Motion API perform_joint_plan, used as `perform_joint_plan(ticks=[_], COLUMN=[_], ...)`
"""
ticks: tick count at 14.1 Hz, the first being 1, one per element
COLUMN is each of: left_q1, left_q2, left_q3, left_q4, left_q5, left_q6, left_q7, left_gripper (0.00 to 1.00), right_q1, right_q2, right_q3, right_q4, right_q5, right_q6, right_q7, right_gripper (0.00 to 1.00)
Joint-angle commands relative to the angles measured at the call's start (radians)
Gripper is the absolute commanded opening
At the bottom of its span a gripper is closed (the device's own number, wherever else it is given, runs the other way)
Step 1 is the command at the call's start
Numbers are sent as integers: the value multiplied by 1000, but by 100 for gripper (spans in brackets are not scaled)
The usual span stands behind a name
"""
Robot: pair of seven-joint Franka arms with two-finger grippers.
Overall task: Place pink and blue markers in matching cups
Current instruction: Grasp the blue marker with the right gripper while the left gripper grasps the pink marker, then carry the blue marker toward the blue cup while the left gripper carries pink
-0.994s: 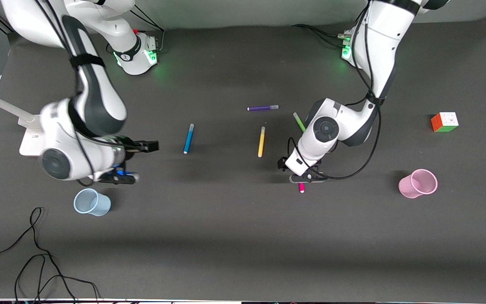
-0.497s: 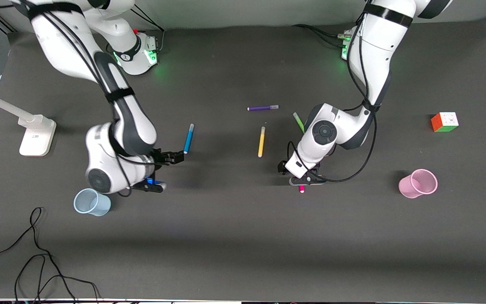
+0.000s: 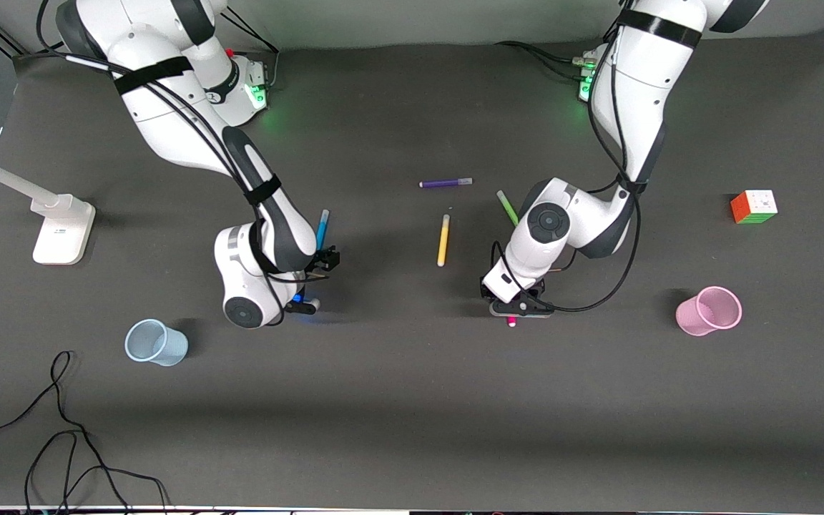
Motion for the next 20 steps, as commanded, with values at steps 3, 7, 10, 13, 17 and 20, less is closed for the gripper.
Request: perform_joint_plan(ticks=[3, 7, 10, 13, 17, 20], left_q1=[0, 12, 78, 165, 279, 395], left_q2=[10, -80, -193, -283, -359, -379], left_q3=[22, 67, 69, 69, 69, 66], left_q4=[6, 15, 58, 96, 95, 86], left_q5=[117, 115, 115, 111, 102, 73], left_q6=[6, -113, -346, -515, -600, -595], left_q7=[-6, 128, 306, 502, 766, 1004], left_gripper=[0, 0, 0, 0, 0, 0], right_q1=[7, -2, -17, -22, -31, -31], right_q2=[5, 7, 5, 0, -35, -128], right_q3=[-11, -12, -14, -19, -57, -126], right_q4=[-12, -8, -3, 24, 83, 120], right_q5=[18, 18, 21, 21, 3, -74], right_q6=[4, -3, -14, -19, -25, -28], right_q7=[22, 25, 25, 30, 91, 99], right_gripper=[80, 0, 0, 0, 0, 0])
